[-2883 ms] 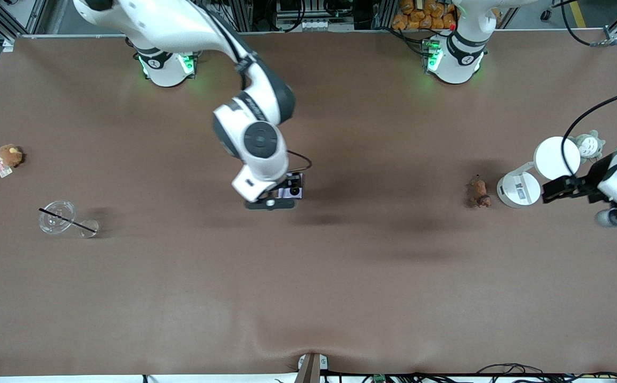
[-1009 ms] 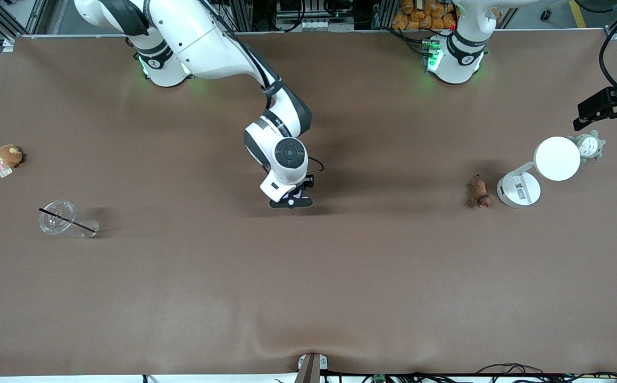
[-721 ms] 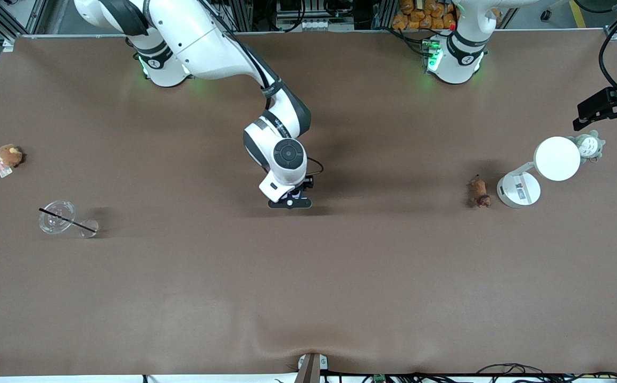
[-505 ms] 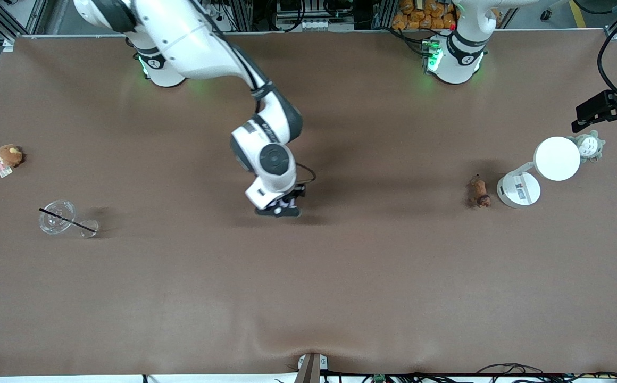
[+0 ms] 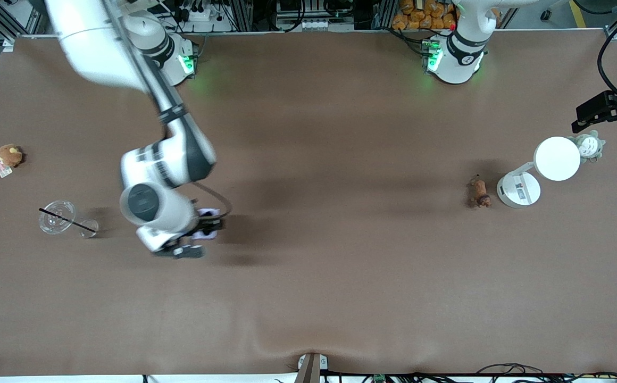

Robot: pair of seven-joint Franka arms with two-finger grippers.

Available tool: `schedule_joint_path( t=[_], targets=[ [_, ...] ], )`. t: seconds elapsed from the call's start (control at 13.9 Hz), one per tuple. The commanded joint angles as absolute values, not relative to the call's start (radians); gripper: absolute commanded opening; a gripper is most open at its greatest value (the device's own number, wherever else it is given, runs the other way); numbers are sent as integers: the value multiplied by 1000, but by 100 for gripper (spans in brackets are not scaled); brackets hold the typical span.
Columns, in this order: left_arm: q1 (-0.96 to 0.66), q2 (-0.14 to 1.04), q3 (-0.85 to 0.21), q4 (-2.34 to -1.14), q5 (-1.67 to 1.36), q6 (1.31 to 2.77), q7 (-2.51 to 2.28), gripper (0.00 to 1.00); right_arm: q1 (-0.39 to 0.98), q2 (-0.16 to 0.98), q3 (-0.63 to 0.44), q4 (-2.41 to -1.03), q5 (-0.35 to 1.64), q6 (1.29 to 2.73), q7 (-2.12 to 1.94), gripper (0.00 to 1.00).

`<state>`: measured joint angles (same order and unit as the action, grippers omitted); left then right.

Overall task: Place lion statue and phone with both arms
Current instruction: 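Carry the phone with the right gripper toward the glass cup and lower it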

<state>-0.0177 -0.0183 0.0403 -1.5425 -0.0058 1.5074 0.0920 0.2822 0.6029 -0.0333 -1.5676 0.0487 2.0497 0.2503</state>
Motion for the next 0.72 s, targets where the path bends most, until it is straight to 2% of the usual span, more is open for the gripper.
schedule_joint_path(
  t=[0.0,0.29,0.65],
  targets=[
    [-26,12,43,-1519,-14,1500,91,100,119,601,-11,-1580,38,2062,76,0],
    [-31,18,43,-1519,-9,1500,92,100,-10,670,-12,-1572,34,2103,-54,0],
    [-31,20,43,-1519,-6,1500,92,100,-92,755,-14,-1574,11,2169,-51,0]
  ],
)
